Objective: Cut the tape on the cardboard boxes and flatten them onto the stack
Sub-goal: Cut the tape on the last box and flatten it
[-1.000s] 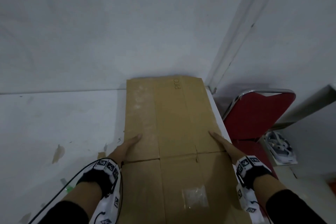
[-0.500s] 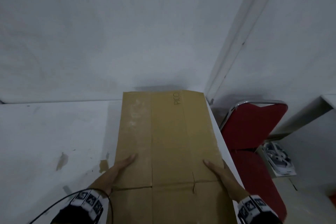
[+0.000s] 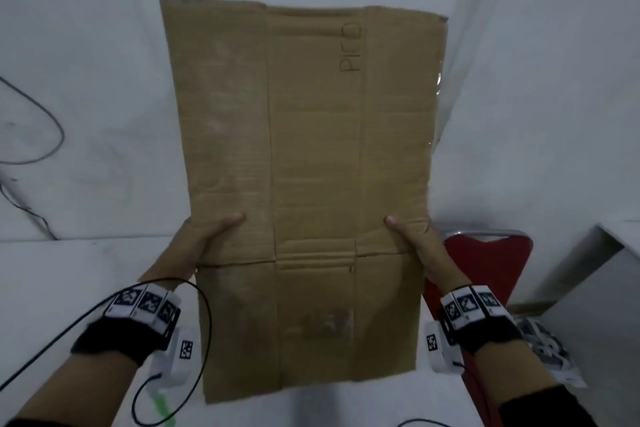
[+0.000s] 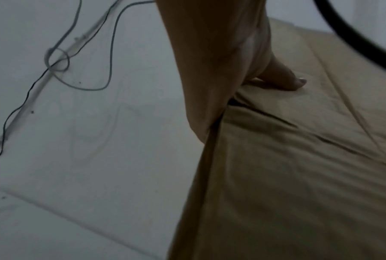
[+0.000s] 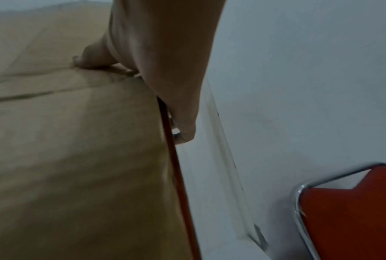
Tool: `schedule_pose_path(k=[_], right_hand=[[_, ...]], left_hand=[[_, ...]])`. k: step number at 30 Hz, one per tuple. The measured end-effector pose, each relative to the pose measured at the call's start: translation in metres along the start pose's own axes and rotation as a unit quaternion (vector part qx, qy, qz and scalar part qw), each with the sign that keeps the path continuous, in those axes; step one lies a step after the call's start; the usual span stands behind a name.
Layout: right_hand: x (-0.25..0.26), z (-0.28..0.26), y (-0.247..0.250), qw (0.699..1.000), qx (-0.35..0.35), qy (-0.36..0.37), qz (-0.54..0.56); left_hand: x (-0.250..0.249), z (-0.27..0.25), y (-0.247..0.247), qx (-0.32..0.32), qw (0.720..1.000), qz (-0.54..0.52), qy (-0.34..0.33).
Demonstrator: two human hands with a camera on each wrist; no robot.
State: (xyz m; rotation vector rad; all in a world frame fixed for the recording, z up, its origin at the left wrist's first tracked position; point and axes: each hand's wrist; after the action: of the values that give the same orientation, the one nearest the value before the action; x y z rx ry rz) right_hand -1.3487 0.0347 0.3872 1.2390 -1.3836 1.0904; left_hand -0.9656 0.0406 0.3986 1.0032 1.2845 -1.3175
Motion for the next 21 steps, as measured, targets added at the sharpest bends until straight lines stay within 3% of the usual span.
schedule_pose_path(k=[4,8,11,13,21], right_hand=[[0.022,0.018,-0.005,0.999,0.048,-0.014,-0.021],[-0.005,0.026,-0.008,0.989,0.089,-0.082,-0.087],[-0.023,0.024,-0.016,0.977,0.146,-0.136,-0.079],[-0.023,0.030,-0.019,0.976,0.135,-0.146,-0.089],[0.016,0.045,-0.021,0.972,0.169,-0.137,-0.093]], left_hand=[[-0.020,0.017,0.011,0.059,0.998,0.022,-0.028],[0.011,0.020,0.034,0.074,0.995,0.067,0.028],[0.017,0.013,0.045,0.099,0.989,0.076,0.076],[0.013,0.014,0.049,0.118,0.987,0.068,0.090],[-0.002,0.039,0.039,0.068,0.994,-0.012,0.089]])
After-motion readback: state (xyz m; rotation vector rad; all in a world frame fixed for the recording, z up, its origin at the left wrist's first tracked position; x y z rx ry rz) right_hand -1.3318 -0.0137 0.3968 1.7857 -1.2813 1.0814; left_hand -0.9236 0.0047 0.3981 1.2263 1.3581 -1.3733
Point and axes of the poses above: each hand's wrist, its own z-axis towards the middle knuckle, its own y-axis out of the back of the hand, x = y × z, and after that the axes turned 10 degrees about -y, right-handed
